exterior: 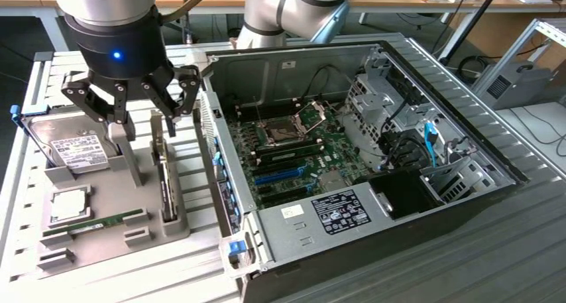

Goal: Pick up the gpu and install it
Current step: 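Pick up the gpu and move the gpu toward the slot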

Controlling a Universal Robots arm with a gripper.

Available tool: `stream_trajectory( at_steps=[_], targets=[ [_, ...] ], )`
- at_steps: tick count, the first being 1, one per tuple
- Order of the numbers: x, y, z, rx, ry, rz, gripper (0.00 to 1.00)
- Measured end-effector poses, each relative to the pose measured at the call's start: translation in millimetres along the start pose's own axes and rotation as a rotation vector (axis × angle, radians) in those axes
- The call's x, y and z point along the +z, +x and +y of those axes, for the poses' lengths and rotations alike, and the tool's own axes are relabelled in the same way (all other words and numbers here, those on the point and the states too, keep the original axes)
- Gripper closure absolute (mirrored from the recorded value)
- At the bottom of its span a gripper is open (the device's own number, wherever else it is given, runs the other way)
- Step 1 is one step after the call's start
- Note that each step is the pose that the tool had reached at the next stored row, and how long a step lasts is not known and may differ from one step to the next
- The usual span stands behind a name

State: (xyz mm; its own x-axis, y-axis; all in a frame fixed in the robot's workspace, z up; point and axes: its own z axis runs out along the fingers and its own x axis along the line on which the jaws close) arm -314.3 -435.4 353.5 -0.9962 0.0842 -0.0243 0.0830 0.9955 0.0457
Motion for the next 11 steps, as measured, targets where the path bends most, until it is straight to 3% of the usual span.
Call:
stream_trajectory(
  at_steps=[11],
  targets=[
    [15.7, 0.4, -0.7, 0.000, 0.0001, 0.0011, 0.44]
  ],
)
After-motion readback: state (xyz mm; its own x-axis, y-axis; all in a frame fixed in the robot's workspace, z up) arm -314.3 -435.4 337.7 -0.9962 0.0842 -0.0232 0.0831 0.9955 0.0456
